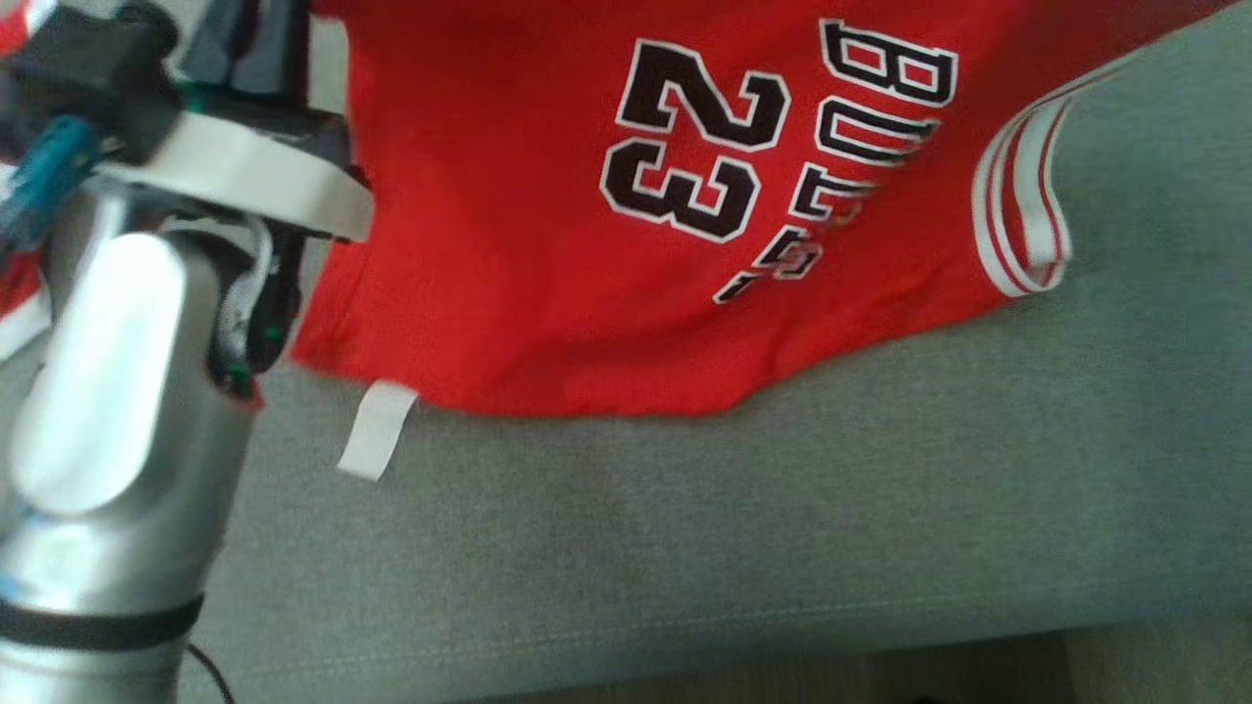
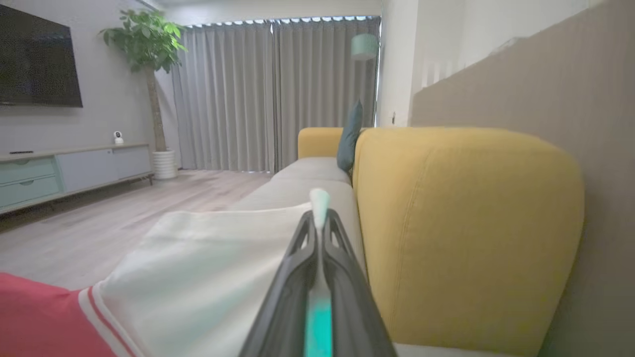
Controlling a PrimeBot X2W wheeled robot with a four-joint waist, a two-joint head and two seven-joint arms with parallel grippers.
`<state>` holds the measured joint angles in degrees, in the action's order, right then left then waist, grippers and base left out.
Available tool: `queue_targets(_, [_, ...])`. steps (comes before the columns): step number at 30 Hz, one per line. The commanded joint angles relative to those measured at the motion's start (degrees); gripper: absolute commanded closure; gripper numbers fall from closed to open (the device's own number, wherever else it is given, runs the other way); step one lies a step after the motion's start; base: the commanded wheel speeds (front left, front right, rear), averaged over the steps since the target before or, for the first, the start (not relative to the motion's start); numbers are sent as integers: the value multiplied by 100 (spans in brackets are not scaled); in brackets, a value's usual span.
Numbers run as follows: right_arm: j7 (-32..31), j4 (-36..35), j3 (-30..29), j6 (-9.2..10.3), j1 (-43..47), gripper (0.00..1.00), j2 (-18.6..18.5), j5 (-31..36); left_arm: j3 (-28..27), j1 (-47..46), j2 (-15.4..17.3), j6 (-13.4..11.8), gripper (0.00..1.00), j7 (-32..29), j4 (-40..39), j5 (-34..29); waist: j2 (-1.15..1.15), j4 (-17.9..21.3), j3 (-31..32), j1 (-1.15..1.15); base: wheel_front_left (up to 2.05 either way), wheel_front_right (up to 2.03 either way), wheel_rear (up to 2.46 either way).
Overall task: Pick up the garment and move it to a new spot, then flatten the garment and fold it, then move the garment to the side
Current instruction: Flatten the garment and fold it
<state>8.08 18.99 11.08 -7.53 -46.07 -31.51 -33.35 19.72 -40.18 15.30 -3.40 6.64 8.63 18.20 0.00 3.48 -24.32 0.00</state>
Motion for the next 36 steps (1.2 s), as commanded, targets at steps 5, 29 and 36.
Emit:
queue_targets(5, [-568,-1417,-790,4,234,100,60,338,-446,109,456,-319,100,-195,-1261,-89,0,215,650,0,0,0,0])
queue_targets(29, [-2747,-3415,-1612,4,-751,100,132,624,-644,-536,901,-589,100,-1314,-3176,-289,0,356,1534,0,0,0,0])
queue_targets(36, [-2716,-2891,-1446,4,-790,100,208,390,-522,-699,838,-540,100,-1415,-2841,-231,0,314,1279,0,0,0,0])
